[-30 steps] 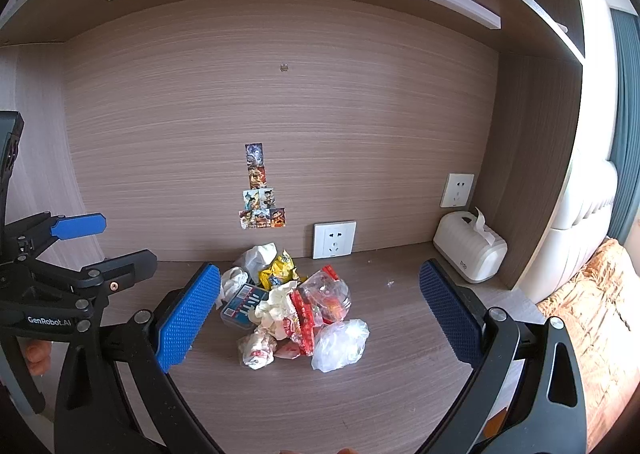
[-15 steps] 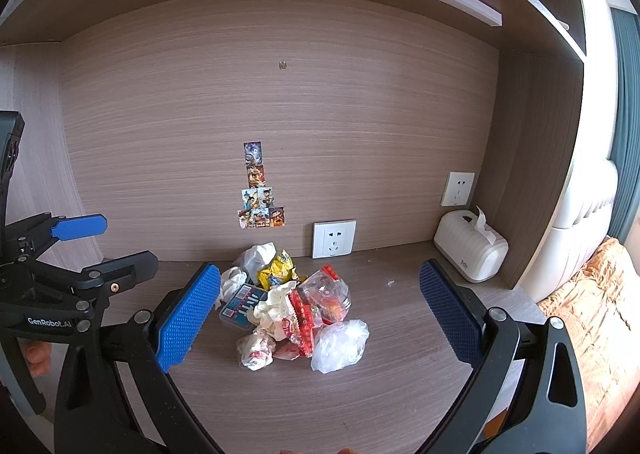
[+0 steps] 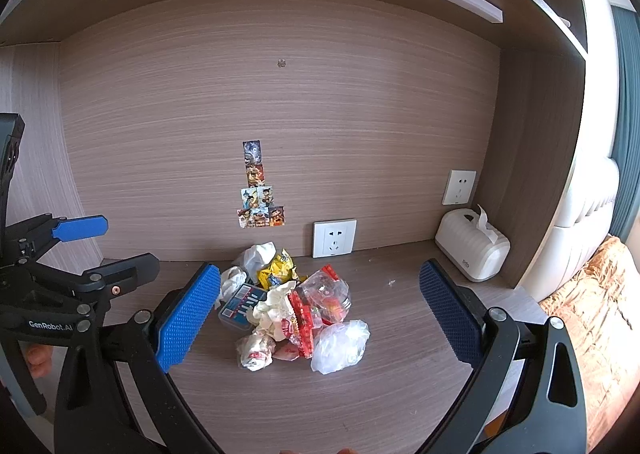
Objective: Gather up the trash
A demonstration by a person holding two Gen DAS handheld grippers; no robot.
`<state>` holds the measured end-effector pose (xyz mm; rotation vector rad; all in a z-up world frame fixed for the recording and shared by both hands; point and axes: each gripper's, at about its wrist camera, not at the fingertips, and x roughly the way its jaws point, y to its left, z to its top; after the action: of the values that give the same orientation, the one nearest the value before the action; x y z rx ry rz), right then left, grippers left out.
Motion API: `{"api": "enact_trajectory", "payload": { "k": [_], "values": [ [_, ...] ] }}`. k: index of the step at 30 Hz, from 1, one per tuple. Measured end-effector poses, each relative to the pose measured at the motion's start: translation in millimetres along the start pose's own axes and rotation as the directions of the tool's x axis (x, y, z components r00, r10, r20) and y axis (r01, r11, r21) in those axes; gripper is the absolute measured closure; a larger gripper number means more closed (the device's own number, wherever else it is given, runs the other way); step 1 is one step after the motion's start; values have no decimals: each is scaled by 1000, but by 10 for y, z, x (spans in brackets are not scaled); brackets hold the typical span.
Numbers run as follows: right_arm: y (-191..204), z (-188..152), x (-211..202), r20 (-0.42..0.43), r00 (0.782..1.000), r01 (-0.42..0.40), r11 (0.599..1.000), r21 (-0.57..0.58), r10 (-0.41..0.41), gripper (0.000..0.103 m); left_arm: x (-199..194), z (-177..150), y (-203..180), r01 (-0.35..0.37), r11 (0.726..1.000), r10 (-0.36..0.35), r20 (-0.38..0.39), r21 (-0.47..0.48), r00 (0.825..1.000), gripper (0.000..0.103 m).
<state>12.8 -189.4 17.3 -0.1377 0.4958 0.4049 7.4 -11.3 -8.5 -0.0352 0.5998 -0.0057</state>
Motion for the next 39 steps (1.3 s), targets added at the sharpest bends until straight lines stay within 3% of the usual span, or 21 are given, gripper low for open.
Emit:
{"api": "enact_trajectory", "payload": {
  "k": [8, 17, 26, 34, 39],
  "values": [
    [8, -23, 47, -15, 1000, -10, 1000, 1, 10, 4, 19, -51, 69, -5, 1000, 5, -12, -9, 1000, 5],
    [256, -174, 212, -34, 998, -57, 998, -37, 56, 4, 101, -225, 299, -63, 998, 63, -33, -13, 997, 5],
    [613, -554, 746, -180, 976, -130, 991, -39, 121, 4, 457, -559, 558, -142, 988, 146, -99, 55, 984, 5],
    [735, -882, 1168, -260, 959, -127, 991, -39, 113, 4, 980, -884, 799, -84, 996, 79, -205, -15, 976, 5],
    [741, -1067, 1494, -328, 939, -118, 992, -38, 99, 17, 1277, -1099, 904, -61, 997, 45, -260, -52, 965, 6]
  ]
}}
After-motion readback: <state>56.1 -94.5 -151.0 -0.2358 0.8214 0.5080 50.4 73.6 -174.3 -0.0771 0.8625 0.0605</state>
